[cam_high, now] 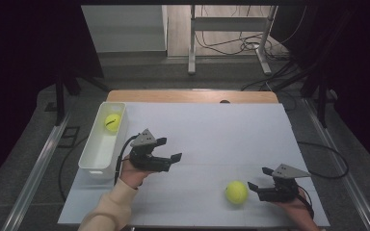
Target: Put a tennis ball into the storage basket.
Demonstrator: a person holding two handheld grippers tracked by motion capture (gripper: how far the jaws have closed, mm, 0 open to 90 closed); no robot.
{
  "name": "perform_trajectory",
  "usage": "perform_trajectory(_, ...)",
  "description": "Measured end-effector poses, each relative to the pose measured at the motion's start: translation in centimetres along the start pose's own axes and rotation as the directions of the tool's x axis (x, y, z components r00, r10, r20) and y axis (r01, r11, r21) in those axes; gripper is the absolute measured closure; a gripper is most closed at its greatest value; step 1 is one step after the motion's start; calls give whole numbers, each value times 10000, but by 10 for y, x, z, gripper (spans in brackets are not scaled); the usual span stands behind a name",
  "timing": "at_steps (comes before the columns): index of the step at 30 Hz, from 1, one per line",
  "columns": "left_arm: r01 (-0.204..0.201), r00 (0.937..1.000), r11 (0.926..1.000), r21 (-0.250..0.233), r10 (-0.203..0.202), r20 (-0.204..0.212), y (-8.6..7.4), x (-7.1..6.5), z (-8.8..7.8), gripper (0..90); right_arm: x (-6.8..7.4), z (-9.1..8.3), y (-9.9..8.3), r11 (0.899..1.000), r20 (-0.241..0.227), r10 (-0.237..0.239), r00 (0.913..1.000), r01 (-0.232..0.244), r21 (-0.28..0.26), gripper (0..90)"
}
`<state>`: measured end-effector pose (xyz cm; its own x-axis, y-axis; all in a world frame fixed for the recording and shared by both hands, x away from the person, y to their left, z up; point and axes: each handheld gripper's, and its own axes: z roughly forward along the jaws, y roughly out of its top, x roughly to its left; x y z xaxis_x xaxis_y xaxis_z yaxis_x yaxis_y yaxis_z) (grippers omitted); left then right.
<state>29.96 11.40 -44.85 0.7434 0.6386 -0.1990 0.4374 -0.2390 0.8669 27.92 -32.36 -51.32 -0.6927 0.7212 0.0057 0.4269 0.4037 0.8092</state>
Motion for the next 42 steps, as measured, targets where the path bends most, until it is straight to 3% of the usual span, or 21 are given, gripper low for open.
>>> perform_trajectory(21, -482, 9967, 9984, 285, 462, 666, -6, -27, 26, 172, 0, 1, 2, 10000, -110, -22, 9999, 22, -71, 179)
perform_trajectory(42, -666, 9924, 9957, 636, 595, 1081, -9, -35, 43, 171, 0, 1, 1, 10000, -79, -23, 10000, 22, -30, 179)
